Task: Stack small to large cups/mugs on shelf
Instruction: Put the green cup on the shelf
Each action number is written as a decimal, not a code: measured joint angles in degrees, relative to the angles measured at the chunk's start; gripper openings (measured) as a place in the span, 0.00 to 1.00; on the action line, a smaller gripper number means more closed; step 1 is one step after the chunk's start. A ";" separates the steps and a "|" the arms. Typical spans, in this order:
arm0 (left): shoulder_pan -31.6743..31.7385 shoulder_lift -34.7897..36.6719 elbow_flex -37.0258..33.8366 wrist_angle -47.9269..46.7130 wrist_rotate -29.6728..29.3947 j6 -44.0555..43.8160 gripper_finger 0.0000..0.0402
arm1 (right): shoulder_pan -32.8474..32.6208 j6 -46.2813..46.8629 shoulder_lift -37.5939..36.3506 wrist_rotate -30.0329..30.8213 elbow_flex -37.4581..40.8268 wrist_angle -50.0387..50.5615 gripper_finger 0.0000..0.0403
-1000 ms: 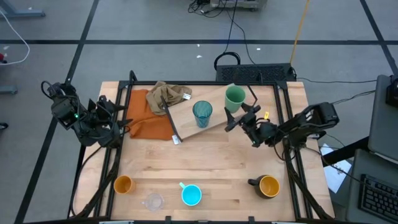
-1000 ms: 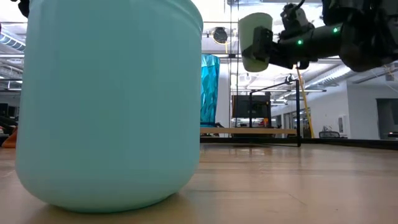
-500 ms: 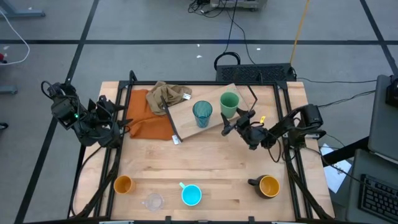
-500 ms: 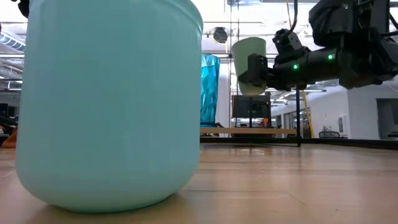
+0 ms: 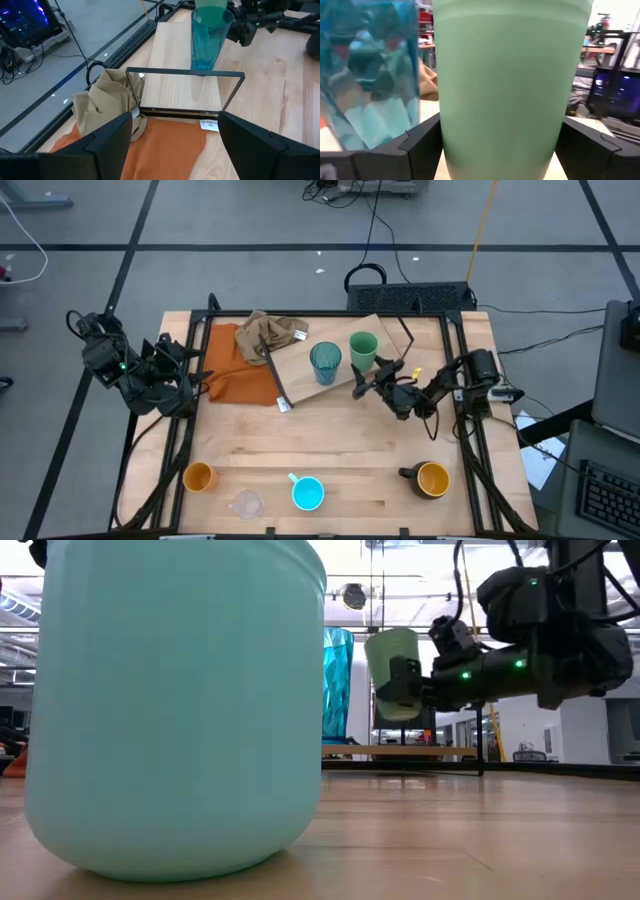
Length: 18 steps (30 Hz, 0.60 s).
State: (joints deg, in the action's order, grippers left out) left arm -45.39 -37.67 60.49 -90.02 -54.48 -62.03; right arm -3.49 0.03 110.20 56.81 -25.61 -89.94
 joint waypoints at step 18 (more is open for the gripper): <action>0.00 0.00 0.00 0.00 0.44 -0.30 0.74 | 0.84 0.48 4.02 -1.31 -2.66 -0.03 0.76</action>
State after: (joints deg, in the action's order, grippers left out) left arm -45.39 -37.67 60.49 -90.02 -54.04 -62.33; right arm -2.65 0.51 114.21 55.50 -28.27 -89.97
